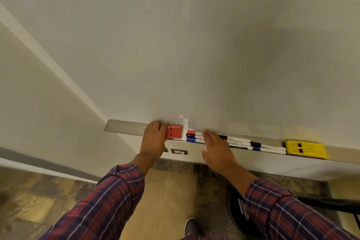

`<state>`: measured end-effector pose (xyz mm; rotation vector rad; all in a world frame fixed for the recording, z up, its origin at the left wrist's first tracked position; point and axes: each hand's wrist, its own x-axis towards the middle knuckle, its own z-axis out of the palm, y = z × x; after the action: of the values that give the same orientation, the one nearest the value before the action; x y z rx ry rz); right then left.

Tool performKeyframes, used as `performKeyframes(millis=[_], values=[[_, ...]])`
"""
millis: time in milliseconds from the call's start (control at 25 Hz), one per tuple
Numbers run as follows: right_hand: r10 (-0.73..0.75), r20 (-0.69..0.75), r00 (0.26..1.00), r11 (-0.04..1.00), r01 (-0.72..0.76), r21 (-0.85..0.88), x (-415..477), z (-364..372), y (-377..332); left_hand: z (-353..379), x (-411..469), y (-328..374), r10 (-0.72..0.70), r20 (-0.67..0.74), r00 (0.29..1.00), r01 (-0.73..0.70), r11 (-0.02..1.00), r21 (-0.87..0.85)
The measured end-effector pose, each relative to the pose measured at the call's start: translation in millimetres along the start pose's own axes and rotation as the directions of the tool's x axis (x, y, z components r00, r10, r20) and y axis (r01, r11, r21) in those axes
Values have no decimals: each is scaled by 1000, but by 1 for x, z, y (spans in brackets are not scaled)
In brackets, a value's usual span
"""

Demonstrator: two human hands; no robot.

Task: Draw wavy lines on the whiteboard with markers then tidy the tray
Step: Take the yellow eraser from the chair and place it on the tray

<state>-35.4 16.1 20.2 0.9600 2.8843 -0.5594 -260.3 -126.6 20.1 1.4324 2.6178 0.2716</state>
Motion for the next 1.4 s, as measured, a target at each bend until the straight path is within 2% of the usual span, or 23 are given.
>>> performKeyframes(millis=[200, 520, 880, 1200, 1400], values=[[12, 17, 1000, 1000, -12, -25, -2, 3, 7, 7, 5, -2, 18, 44, 999, -20, 999, 39], [44, 52, 998, 999, -42, -32, -5, 4, 14, 11, 12, 8, -1, 102, 995, 6, 999, -47], [72, 72, 995, 996, -68, -56, -13, 5, 14, 23, 15, 5, 80, 59, 995, -79, 997, -28], [94, 109, 989, 994, -87, -70, -18, 5, 14, 29, 3, 13, 34, 46, 998, -31, 997, -74], [96, 83, 992, 992, -89, -88, -22, 2, 21, 36, -12, 28, 16, 94, 995, -20, 999, 46]])
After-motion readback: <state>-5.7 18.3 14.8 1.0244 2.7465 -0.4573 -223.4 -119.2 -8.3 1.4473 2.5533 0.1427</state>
